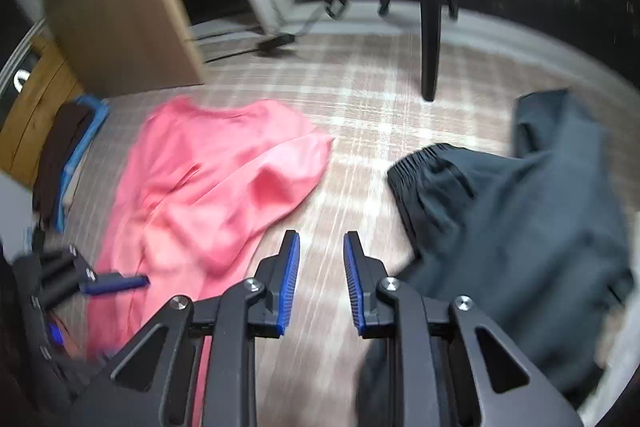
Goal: Fold clothes
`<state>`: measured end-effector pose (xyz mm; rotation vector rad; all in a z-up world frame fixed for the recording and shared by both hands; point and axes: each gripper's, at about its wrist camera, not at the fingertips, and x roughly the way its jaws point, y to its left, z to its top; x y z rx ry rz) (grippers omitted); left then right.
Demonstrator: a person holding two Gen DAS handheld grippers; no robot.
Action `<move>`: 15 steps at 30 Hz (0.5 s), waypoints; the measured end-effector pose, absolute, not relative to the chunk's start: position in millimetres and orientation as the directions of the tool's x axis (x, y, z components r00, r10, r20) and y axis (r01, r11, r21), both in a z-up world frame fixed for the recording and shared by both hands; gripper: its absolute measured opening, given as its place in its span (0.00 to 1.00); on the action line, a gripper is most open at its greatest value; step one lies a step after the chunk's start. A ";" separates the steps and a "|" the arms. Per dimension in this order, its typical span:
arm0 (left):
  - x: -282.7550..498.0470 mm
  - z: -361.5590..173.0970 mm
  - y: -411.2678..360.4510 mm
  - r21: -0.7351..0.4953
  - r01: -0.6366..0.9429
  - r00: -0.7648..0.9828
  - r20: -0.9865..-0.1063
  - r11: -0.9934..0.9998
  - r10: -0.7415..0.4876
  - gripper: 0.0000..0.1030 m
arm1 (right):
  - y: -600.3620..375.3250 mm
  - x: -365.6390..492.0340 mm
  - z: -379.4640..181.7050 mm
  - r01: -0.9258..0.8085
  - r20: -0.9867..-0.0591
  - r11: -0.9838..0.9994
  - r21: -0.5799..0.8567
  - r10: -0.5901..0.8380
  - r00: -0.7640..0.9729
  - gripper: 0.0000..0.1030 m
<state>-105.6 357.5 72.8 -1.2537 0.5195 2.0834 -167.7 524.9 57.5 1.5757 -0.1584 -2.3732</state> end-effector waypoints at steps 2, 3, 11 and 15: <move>-119.9 61.7 361.6 0.025 -0.689 -0.343 -0.892 -0.725 0.296 0.41 | 527.3 -185.3 39.2 0.165 -0.876 -0.942 0.292 -0.333 -0.349 0.22; -127.1 56.1 363.6 0.034 -0.683 -0.346 -0.895 -0.729 0.282 0.41 | 526.7 -191.3 32.8 0.167 -0.874 -0.937 0.305 -0.346 -0.343 0.22; -160.7 39.3 356.0 0.001 -0.691 -0.306 -0.907 -0.723 0.291 0.17 | 515.8 -217.7 14.2 0.208 -0.836 -0.894 0.397 -0.446 -0.321 0.28; -172.2 45.1 346.9 -0.076 -0.681 -0.272 -0.897 -0.728 0.349 0.04 | 519.7 -224.6 16.9 0.204 -0.822 -0.888 0.412 -0.459 -0.336 0.28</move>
